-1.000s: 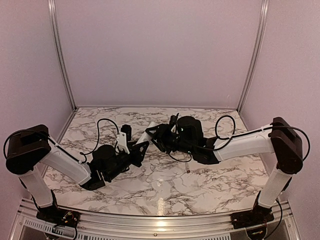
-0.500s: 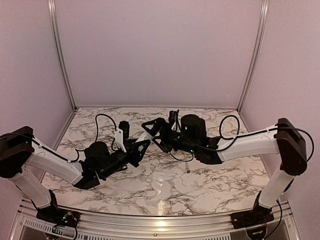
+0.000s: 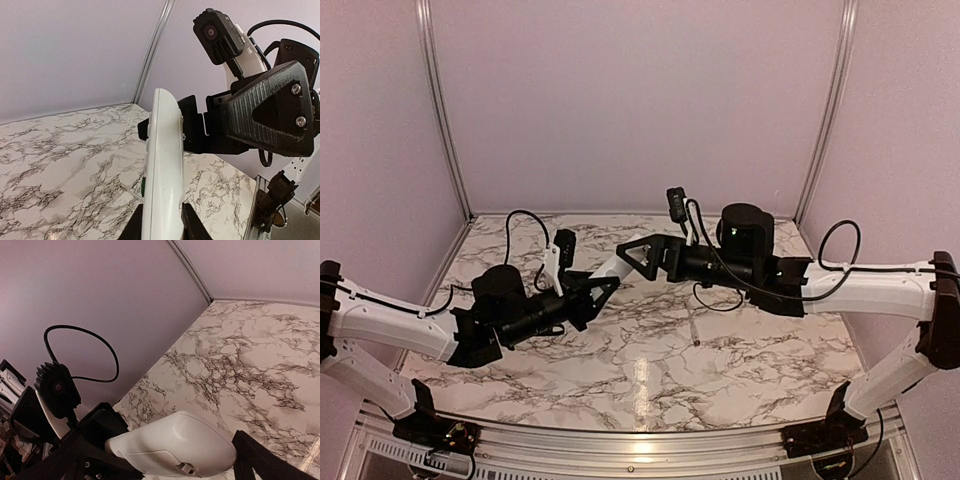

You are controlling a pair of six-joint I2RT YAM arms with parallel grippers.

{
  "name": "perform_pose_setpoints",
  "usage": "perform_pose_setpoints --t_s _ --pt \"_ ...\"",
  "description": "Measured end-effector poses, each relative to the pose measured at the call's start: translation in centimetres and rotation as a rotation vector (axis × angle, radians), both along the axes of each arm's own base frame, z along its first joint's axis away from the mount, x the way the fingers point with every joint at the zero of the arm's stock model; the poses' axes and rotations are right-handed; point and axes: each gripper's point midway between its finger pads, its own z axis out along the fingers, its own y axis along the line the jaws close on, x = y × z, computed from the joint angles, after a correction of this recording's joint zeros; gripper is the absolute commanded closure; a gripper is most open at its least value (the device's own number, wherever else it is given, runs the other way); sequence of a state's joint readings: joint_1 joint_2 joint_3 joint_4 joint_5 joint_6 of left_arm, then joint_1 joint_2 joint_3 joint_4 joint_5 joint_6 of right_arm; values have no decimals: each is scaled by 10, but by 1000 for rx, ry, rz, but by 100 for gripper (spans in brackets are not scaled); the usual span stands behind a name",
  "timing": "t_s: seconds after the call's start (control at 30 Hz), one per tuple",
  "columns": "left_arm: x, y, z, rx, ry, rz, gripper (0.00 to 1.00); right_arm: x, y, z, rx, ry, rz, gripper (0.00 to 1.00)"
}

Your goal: Unload the batteries from the remote control

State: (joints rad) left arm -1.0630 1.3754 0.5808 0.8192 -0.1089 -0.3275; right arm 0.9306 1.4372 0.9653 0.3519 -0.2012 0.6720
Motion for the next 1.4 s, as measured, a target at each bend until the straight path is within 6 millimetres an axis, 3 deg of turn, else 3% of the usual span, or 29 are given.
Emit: perform_pose_setpoints --t_s 0.2,0.37,0.6,0.8,1.07,1.27,1.37,1.4 --pt "-14 -1 2 41 41 -71 100 -21 0 -20 -145 -100 139 2" --pt "-27 -5 5 49 64 -149 100 -42 -2 -20 -186 -180 259 2" --pt "-46 -14 3 55 100 -275 100 -52 -15 -6 -175 -249 344 15" --pt "-61 -21 8 45 113 -374 100 -63 -19 -6 -165 -254 429 27" --pt "-73 -28 9 49 128 -461 100 -82 -21 -11 -161 -246 533 53" --pt "-75 -33 3 67 142 -488 100 -88 -23 -16 -168 -219 565 84" --pt "-82 -35 4 67 129 -532 100 -100 -25 -14 -146 -207 629 100" --pt "-82 -35 5 65 126 -537 100 -102 -26 -13 -143 -205 637 100"
